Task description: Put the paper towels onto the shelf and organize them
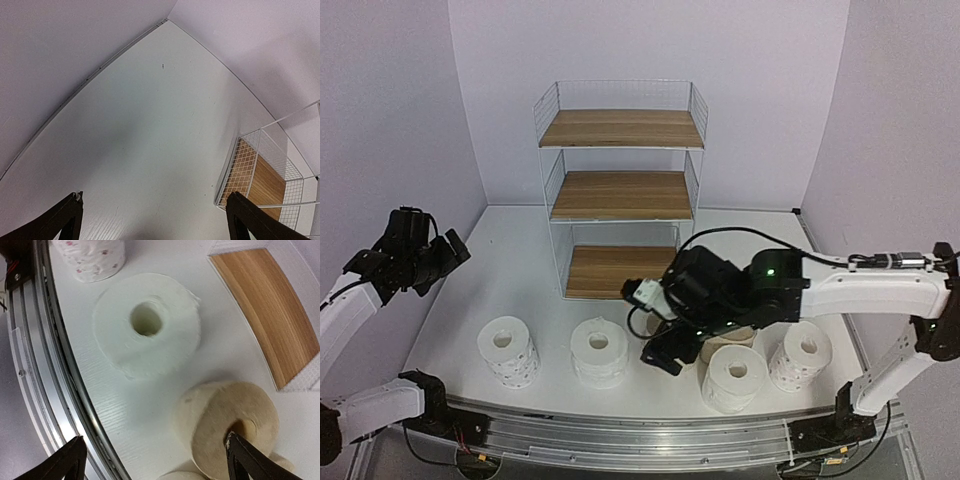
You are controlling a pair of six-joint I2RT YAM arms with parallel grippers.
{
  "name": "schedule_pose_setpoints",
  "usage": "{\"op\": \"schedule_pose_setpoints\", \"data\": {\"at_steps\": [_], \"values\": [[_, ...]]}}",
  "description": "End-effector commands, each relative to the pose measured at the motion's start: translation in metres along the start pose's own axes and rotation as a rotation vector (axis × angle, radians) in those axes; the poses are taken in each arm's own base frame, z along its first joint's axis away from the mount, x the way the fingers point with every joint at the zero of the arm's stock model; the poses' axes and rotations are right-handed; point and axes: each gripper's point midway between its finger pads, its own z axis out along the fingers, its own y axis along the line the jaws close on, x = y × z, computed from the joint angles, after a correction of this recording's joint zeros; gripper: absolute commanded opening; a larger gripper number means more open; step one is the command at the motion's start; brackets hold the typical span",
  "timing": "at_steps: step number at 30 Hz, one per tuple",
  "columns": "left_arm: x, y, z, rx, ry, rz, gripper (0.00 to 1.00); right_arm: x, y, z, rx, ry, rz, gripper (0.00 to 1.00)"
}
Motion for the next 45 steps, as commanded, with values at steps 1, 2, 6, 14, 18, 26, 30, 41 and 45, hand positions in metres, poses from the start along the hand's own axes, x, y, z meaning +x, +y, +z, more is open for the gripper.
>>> {"op": "schedule_pose_setpoints", "data": {"at_steps": [1, 2, 6, 14, 18, 26, 30, 41, 45], "values": [[0.007, -0.001, 0.001, 0.019, 0.024, 0.009, 1.0, -0.027, 0.049, 0.029, -0.115, 0.003, -0.311, 0.92], [0.008, -0.001, 0.001, 0.022, 0.023, 0.01, 1.0, -0.031, 0.058, 0.035, -0.152, -0.006, -0.352, 0.92], [0.009, -0.001, 0.002, 0.023, 0.026, 0.014, 1.0, -0.042, 0.069, 0.058, -0.184, -0.02, -0.466, 0.92], [0.012, -0.002, 0.002, 0.036, 0.036, 0.019, 1.0, -0.052, 0.074, 0.089, -0.173, -0.029, -0.597, 0.91], [0.012, -0.003, 0.003, 0.044, 0.04, 0.024, 1.0, -0.055, 0.073, 0.1, -0.158, -0.028, -0.637, 0.9], [0.015, -0.003, 0.006, 0.035, 0.055, 0.031, 1.0, -0.049, 0.075, 0.115, -0.169, -0.003, -0.671, 0.71], [0.015, -0.003, 0.006, 0.034, 0.056, 0.03, 1.0, -0.046, 0.074, 0.12, -0.163, 0.008, -0.684, 0.56], [0.012, -0.002, 0.003, 0.031, 0.038, 0.023, 1.0, -0.043, 0.055, 0.134, -0.048, 0.054, -0.712, 0.56], [0.012, 0.0, 0.003, 0.022, 0.038, 0.022, 1.0, -0.039, 0.053, 0.135, -0.036, 0.067, -0.714, 0.5]]}}
